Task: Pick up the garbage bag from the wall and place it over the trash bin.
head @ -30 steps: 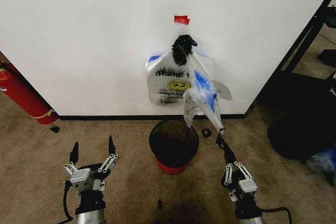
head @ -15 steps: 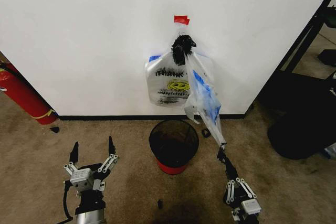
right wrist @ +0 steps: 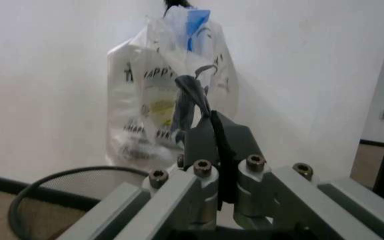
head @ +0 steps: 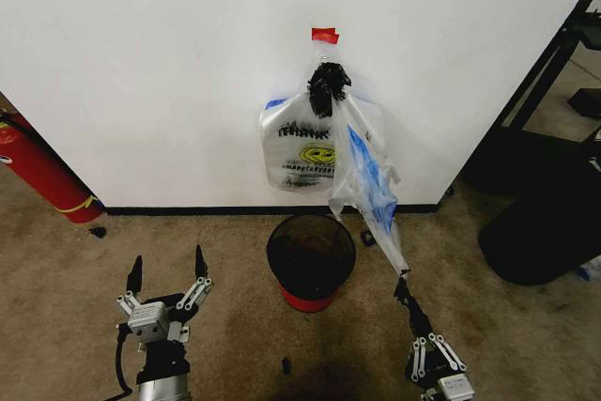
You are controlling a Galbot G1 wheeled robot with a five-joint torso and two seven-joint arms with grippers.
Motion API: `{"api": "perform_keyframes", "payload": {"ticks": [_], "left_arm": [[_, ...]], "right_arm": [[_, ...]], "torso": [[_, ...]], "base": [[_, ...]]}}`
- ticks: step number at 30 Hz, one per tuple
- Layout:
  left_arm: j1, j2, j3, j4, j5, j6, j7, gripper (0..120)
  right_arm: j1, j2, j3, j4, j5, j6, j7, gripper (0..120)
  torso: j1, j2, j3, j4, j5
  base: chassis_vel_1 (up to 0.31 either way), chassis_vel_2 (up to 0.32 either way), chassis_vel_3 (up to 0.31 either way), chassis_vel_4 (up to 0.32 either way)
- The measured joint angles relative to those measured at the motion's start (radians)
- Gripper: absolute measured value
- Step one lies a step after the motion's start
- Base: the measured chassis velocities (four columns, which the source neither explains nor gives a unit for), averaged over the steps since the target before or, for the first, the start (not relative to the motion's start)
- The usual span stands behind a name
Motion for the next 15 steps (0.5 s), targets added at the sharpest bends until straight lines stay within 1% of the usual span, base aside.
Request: {"api": "perform_keyframes", "payload": {"ticks": [3,6,7,8,12,14,15], "left_arm": [[0.000,0.010,0.005,-0.010,0.000,0.004,0.001,100],[0.000,0.057,0.022,-0.045,-0.019,0.029,0.005,100],[0.001,0.082,0.028,-0.063,-0.033,0.044,0.010,100],[0.001,0.082,0.028,-0.063,-0.033,0.044,0.010,100],[0.010,0.191,0.039,-0.146,-0.092,0.107,0.028,100],[0.006,0.255,0.038,-0.188,-0.142,0.157,0.045,100],[-0.004,0.298,0.036,-0.205,-0.177,0.188,0.056,100]], "right_arm": [[0.019,0.001,-0.001,0.010,0.008,-0.028,-0.002,0],[0.079,0.008,-0.010,0.031,0.019,-0.105,-0.010,0],[0.101,0.009,-0.017,0.035,0.021,-0.130,-0.011,0],[0.101,0.009,-0.017,0.035,0.021,-0.130,-0.011,0],[0.223,-0.006,-0.072,0.039,0.032,-0.241,-0.006,0],[0.273,-0.014,-0.103,0.038,0.039,-0.292,-0.004,0],[0.291,-0.014,-0.119,0.038,0.040,-0.316,-0.003,0]], "torso": [[0.000,0.000,0.000,0.0002,0.0000],[0.000,0.000,0.000,0.0000,-0.0001],[0.000,0.000,0.000,0.0001,0.0000],[0.000,0.000,0.000,0.0001,0.0000],[0.000,0.000,0.000,0.0001,-0.0001],[0.000,0.000,0.000,0.0009,-0.0001],[0.000,0.000,0.000,0.0005,0.0000]], "base": [[0.000,0.000,0.000,0.000],[0.000,0.000,0.000,0.000],[0.000,0.000,0.000,0.000],[0.000,0.000,0.000,0.000],[0.000,0.000,0.000,0.000],[0.000,0.000,0.000,0.000],[0.000,0.000,0.000,0.000]]}}
